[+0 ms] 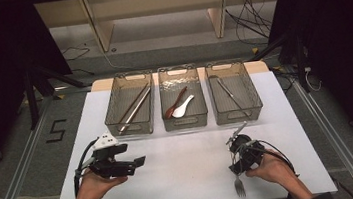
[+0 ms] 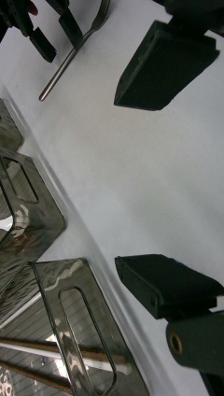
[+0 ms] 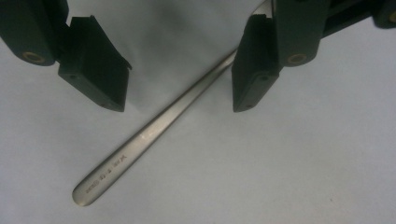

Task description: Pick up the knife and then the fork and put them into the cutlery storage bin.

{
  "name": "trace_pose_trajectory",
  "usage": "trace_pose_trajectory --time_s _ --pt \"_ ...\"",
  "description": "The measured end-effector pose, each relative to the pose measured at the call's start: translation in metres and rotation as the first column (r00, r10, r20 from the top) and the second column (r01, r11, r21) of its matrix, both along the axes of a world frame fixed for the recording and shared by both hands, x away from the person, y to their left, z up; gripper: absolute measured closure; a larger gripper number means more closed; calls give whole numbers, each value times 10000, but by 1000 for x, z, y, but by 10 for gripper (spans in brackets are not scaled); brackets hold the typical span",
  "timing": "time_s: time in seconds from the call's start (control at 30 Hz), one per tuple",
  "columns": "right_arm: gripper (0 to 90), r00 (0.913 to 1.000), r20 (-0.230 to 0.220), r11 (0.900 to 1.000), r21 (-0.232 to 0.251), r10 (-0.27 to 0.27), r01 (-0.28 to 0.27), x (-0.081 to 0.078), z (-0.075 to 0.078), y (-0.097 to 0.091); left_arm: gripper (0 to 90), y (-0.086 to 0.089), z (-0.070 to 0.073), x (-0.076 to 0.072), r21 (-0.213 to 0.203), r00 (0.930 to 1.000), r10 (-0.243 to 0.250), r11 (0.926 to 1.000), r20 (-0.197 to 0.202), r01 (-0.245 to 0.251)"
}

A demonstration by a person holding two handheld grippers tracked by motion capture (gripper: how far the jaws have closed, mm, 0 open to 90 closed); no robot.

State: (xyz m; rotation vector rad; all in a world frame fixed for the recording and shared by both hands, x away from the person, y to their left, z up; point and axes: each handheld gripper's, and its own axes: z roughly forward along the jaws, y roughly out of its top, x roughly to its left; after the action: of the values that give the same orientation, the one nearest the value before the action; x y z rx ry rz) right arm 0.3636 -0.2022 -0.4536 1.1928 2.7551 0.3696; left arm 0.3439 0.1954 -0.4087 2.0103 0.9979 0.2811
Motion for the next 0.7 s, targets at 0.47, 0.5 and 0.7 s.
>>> trace_pose_trajectory --time_s 0.47,0.5,0.7 --pt "495 9984 -339 9982 -391 442 -455 0 -4 3 182 0 0 0 104 10000 -60 9999 -7 60" --pt "511 9981 -335 9978 -417 507 -521 0 -4 3 182 0 -1 0 113 10000 -62 9999 -8 62" --pt "594 9969 -444 9967 -457 653 -674 0 -3 4 183 -1 -1 0 103 10000 -42 9999 -42 42"
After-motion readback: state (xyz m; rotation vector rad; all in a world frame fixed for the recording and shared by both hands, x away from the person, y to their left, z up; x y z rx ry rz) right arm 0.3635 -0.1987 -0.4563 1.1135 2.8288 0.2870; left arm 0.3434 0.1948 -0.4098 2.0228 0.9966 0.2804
